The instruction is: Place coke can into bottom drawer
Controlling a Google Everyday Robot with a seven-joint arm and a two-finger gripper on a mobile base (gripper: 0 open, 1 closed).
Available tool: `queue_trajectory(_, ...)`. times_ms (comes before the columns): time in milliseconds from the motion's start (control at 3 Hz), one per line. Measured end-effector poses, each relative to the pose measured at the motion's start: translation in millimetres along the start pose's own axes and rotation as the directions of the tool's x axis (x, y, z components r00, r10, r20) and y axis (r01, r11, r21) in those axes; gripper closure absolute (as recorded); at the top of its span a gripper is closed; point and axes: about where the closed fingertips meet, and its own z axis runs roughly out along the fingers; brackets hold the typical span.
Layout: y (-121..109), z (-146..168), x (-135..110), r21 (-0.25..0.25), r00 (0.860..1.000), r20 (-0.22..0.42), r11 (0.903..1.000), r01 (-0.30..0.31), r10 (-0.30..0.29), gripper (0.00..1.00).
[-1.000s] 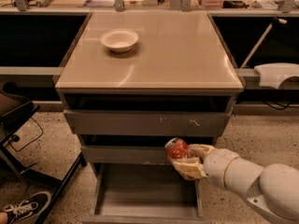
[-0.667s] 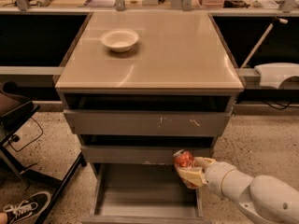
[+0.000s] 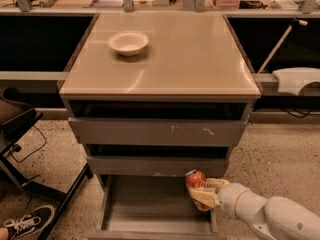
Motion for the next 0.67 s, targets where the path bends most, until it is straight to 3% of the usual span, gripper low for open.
queue_trajectory(333, 2, 18, 26, -0.009, 1.0, 0.011, 0.9999, 0.006, -0.006, 1.0)
queue_trajectory(667, -15, 60, 45, 0.047, 0.997, 0.062, 0.9977, 0.048, -0.051, 1.0)
